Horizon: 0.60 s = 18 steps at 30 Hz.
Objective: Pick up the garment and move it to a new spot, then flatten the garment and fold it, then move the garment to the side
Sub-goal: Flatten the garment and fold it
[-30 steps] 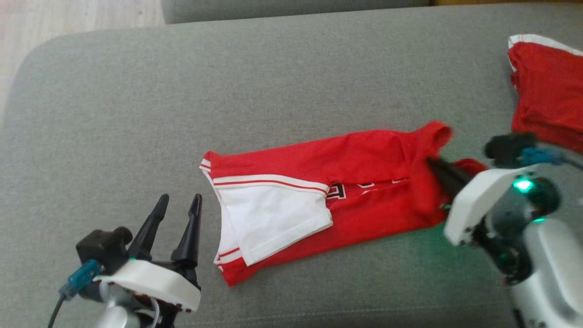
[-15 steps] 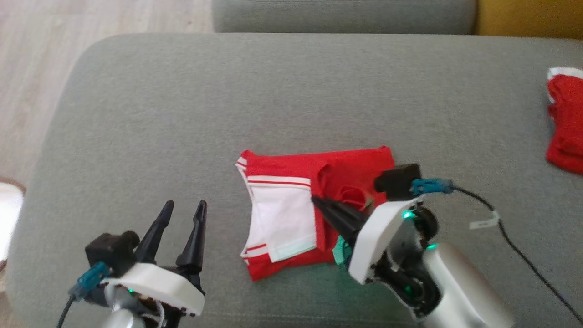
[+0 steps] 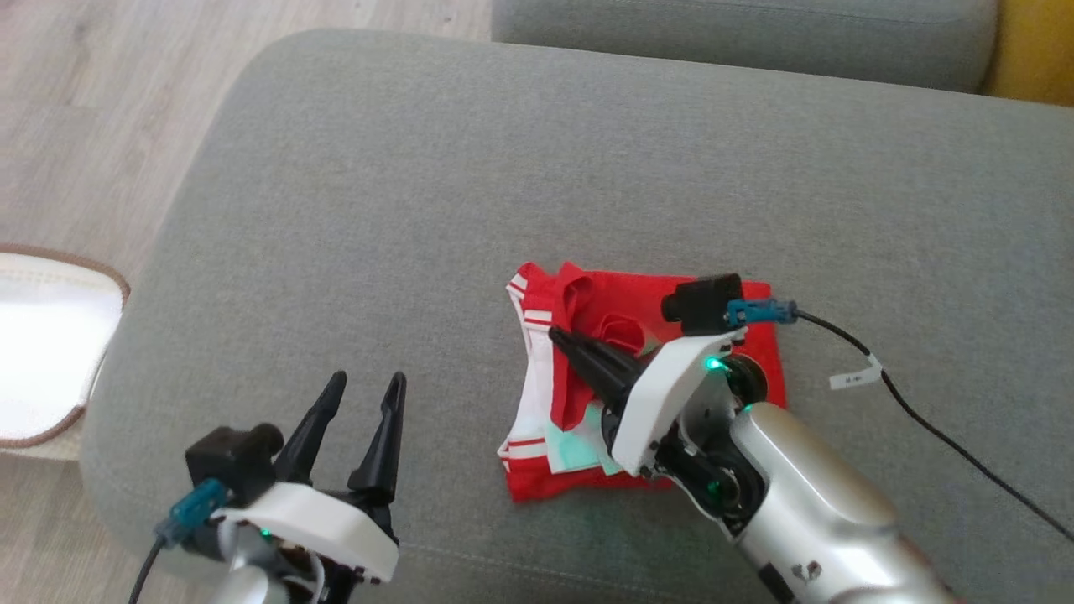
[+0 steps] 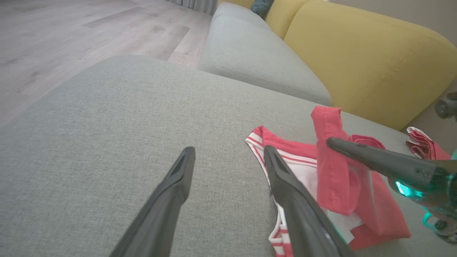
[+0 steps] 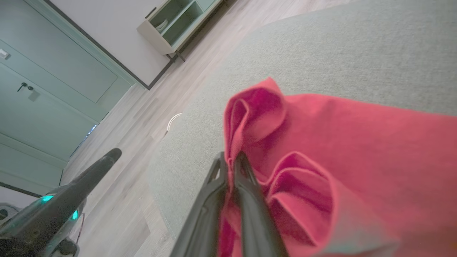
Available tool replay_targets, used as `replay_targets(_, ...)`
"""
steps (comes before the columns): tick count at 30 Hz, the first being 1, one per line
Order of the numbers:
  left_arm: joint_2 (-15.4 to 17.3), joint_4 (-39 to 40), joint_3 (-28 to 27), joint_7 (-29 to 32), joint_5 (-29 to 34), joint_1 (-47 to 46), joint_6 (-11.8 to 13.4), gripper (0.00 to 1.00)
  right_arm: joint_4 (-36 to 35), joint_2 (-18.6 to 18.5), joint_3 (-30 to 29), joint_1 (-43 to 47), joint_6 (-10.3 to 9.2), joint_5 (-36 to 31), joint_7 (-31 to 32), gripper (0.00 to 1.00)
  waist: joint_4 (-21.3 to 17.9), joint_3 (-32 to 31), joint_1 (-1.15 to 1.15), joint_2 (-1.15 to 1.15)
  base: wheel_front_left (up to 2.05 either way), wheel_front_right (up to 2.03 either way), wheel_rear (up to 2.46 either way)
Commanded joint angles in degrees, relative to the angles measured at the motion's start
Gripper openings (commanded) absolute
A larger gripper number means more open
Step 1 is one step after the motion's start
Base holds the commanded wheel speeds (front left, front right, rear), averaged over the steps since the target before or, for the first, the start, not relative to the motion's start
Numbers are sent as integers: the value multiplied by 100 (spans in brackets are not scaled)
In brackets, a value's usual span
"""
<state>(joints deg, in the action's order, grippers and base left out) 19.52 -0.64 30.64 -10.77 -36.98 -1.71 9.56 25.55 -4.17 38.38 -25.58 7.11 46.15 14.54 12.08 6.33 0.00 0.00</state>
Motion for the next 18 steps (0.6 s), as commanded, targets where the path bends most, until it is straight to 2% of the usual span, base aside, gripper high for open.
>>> replay_targets(1,48,122,-206,-84,-15,-316,-19,100,-27,128,122,-276,37,114,-163,0,59,17,0,0,0,0,0)
replay_targets(4,23,85,-183,-95,-21,-330,-29,100,370,128,319,-476,37,365,-412,0,106,24,0,0,0,0,0)
replay_targets(5,17,74,-179,-98,-24,-335,-30,100,475,128,386,-538,37,446,-507,41,113,27,0,0,0,0,0)
replay_targets(6,13,66,-179,-102,-26,-337,-29,100,544,128,462,-594,37,541,-602,100,113,30,0,0,0,0,0)
replay_targets(12,18,44,-201,-137,-40,-323,-11,100,636,129,846,-895,37,968,-1095,100,-40,36,0,0,0,0,0)
replay_targets(18,37,21,-233,-171,-54,-322,-9,100,820,129,716,-1141,37,849,-1656,100,-313,11,0,0,0,0,0)
